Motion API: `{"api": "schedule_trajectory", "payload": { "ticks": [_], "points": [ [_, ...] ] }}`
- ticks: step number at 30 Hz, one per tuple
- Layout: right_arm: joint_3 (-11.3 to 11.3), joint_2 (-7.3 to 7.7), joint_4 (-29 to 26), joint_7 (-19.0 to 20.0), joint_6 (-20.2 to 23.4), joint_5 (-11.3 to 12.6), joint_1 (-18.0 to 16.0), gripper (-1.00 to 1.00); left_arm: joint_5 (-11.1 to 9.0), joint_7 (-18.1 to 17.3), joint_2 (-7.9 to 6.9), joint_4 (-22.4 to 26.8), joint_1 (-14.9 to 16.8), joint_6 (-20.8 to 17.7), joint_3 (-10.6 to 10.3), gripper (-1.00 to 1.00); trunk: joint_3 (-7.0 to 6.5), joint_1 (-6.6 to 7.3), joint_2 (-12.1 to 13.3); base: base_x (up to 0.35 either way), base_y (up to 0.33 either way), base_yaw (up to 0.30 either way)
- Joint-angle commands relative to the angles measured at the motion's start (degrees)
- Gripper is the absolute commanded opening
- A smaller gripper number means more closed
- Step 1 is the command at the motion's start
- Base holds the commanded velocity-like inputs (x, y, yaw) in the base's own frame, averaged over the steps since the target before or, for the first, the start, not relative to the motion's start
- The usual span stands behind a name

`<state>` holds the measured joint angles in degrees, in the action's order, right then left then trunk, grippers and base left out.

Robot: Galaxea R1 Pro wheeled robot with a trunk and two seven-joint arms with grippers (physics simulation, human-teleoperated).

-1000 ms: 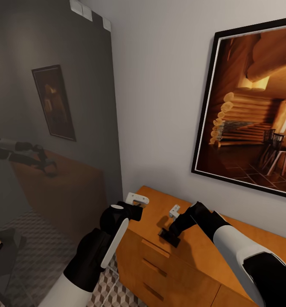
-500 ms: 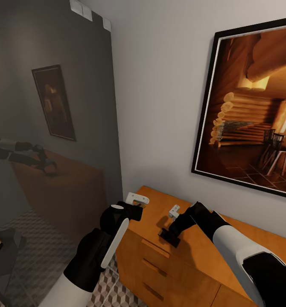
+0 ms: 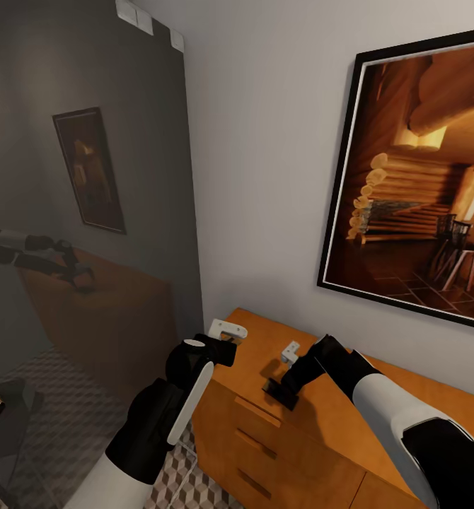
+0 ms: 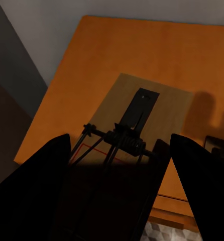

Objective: Take the four mousetraps from the cabinet in the bathroom and place them on the bathroom floor. Make sure all four end up on the same floor surface, and ensure that at least two of them are either under or directly next to the same bathroom sink.

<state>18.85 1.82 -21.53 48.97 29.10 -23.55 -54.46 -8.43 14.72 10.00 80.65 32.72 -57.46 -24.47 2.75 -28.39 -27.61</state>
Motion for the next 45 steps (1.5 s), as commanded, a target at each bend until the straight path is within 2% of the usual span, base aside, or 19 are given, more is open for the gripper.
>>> {"api": "schedule_trajectory", "payload": {
  "ticks": [1, 12, 45],
  "points": [
    [0.0, 0.02, -0.1, 0.4, 0.5, -0.6, 0.0, 1.0, -0.6, 0.6, 0.0, 0.0, 0.1, -0.2, -0.1, -1.0, 0.13, -0.03, -0.1, 0.0, 0.0, 0.0],
    [0.0, 0.02, 0.1, 0.7, 2.0, -1.1, 0.0, 1.0, -0.5, 0.6, 0.0, 0.0, 0.1, -0.2, -0.1, -1.0, 0.13, -0.03, -0.1, 0.0, 0.0, 0.0],
    [-0.1, 0.02, 0.1, 0.6, 1.3, -1.1, 0.0, 1.0, -0.5, 0.6, 0.0, 0.0, 0.1, -0.2, -0.1, -1.0, 0.13, -0.03, -0.1, 0.0, 0.0, 0.0]
  ]
}}
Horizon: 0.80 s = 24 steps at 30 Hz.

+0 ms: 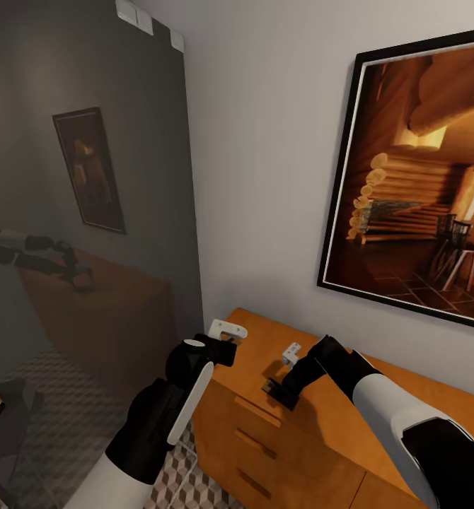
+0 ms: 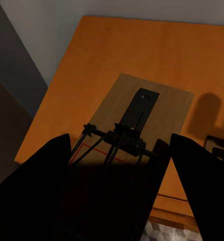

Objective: Take the four mousetraps from the cabinet in the bathroom and place them on the bathroom floor. Make sure all four end up on the same floor surface, and ensure that at least two of them are either under or directly next to the same bathroom sink.

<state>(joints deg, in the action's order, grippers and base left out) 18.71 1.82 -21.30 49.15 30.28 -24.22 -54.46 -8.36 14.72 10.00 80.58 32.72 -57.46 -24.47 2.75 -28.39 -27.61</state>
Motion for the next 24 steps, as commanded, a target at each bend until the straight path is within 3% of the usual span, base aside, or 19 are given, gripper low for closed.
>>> {"api": "schedule_trajectory", "payload": {
  "ticks": [1, 13, 24],
  "points": [
    [0.0, 0.02, -0.1, 0.5, 0.1, -0.5, 0.0, 1.0, -0.6, 0.6, 0.0, 0.0, 0.1, -0.2, -0.1, -1.0, 0.13, -0.03, -0.1, 0.0, 0.0, 0.0],
    [0.0, 0.02, -0.1, 0.2, 0.0, -0.5, 0.0, 1.0, -0.6, 0.6, 0.0, 0.0, 0.1, -0.2, -0.1, -1.0, 1.93, -2.23, -4.1, 0.0, 0.0, 0.0],
    [0.0, 0.02, -0.1, 0.3, 0.1, -0.5, 0.0, 1.0, -0.6, 0.6, 0.0, 0.0, 0.1, -0.2, -0.2, -1.0, 1.93, -2.23, -4.1, 0.0, 0.0, 0.0]
  ]
}}
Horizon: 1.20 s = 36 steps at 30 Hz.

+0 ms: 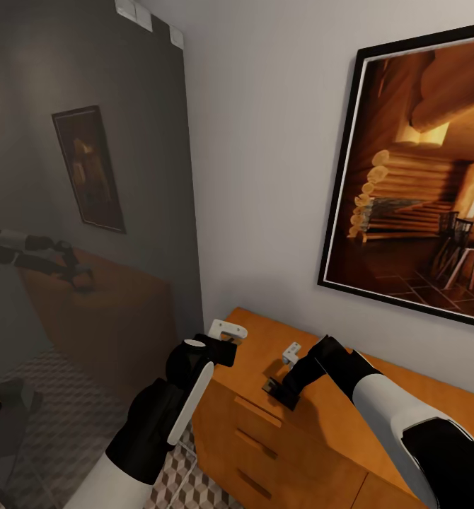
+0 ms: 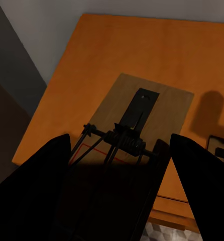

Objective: Take the four mousetraps from the cabinet in the bathroom and place them on the bathroom floor. Make sure all four end up on the same floor surface, and ensure that at least two of them are either under or directly next to the same bathroom sink.

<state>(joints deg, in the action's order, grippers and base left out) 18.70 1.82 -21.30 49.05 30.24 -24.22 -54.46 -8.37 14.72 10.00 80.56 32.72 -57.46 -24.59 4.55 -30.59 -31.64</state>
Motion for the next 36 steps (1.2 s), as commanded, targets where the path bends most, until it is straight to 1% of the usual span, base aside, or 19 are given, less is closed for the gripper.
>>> {"api": "schedule_trajectory", "payload": {
  "ticks": [1, 10, 12, 16, 21, 36],
  "points": [
    [0.0, 0.02, -0.1, 0.5, 0.2, -0.5, 0.0, 1.0, -0.6, 0.6, 0.0, 0.0, 0.1, -0.2, -0.1, -1.0, 0.12, -0.03, -0.1, 0.0, 0.0, 0.0],
    [0.1, -0.13, 0.1, 1.1, 0.1, -0.5, 0.0, 1.0, -0.6, 0.6, 0.0, 0.1, 0.1, -0.2, -0.2, -1.0, 0.12, -0.03, -0.1, 0.0, 0.0, 0.0],
    [0.1, -0.21, 0.3, 1.2, 0.1, -0.5, 0.0, 1.0, -0.6, 0.6, 0.0, 0.0, 0.1, -0.2, -0.2, -1.0, 0.48, -0.47, -0.9, 0.0, 0.0, 0.0],
    [0.1, -0.87, 0.8, 1.2, 0.1, -0.5, 0.0, 1.0, -0.6, 0.6, 0.0, 0.0, 0.1, -0.2, -0.2, -1.0, 1.2, -1.35, -2.5, 0.0, 0.0, 0.0],
    [0.1, -1.23, 1.3, 1.2, 0.1, -0.6, 0.0, 1.0, -0.6, 0.6, 0.0, 0.0, 0.1, -0.2, -0.2, -1.0, 1.2, -1.35, -2.5, 0.0, 0.0, 0.0],
    [0.1, -1.38, 1.5, 0.8, 0.1, -0.6, 0.0, 1.0, -0.6, 0.6, 0.0, 0.0, 0.1, -0.2, -0.2, -1.0, 1.2, -1.35, -2.5, 0.0, 0.0, 0.0]
  ]
}}
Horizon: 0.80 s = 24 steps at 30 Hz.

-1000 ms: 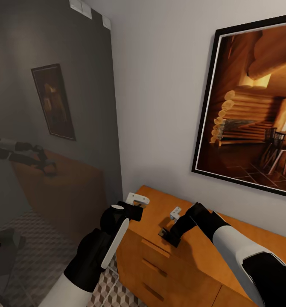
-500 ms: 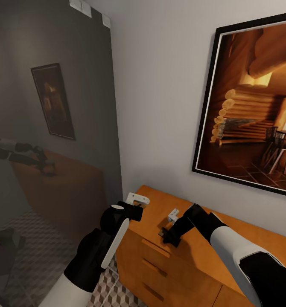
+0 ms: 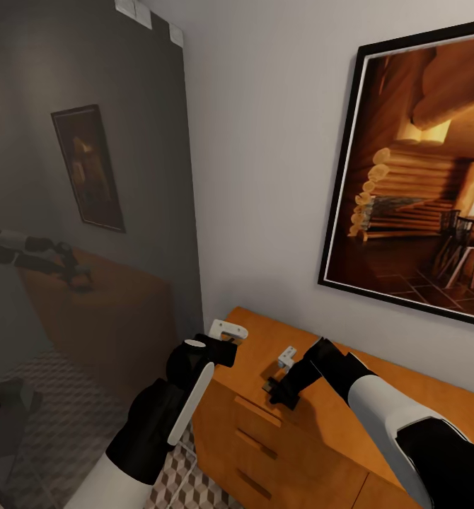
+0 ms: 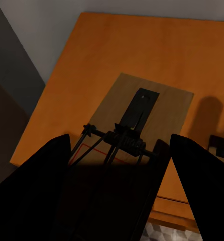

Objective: Take the four mousetraps from the cabinet in the bathroom and place them on the bathroom floor. Make sure all four end up on the same floor surface, and ensure that at least two of them are either under or directly next to the same bathroom sink.

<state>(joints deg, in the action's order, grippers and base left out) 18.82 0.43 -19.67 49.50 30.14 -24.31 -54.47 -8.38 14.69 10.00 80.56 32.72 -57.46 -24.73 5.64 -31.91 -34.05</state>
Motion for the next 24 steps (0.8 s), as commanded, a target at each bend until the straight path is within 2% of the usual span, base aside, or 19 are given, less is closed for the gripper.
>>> {"api": "schedule_trajectory", "payload": {
  "ticks": [1, 11, 16, 24],
  "points": [
    [0.0, 0.02, -0.2, 0.3, 0.2, -0.5, 0.0, 1.0, -0.6, 0.6, 0.0, 0.0, 0.1, -0.2, -0.1, -1.0, 0.11, -0.02, -0.1, 0.0, 0.0, 0.0],
    [0.0, 0.01, -0.2, -0.1, 0.2, -0.5, 0.0, 1.0, -0.6, 0.6, 0.0, 0.0, 0.1, -0.2, -0.1, -1.0, 0.11, -0.02, -0.1, 0.0, 0.0, 0.0],
    [0.0, 0.01, -0.2, -0.1, 0.2, -0.5, 0.0, 1.0, -0.6, 0.6, 0.0, 0.0, 0.1, -0.2, -0.1, -1.0, 1.01, -1.12, -2.1, 0.0, 0.0, 0.0],
    [0.0, 0.01, -0.1, -0.1, 0.2, -0.5, 0.0, 1.0, -0.6, 0.6, 0.0, 0.0, 0.1, -0.2, -0.1, -1.0, 1.01, -1.12, -2.1, 0.0, 0.0, 0.0]
  ]
}}
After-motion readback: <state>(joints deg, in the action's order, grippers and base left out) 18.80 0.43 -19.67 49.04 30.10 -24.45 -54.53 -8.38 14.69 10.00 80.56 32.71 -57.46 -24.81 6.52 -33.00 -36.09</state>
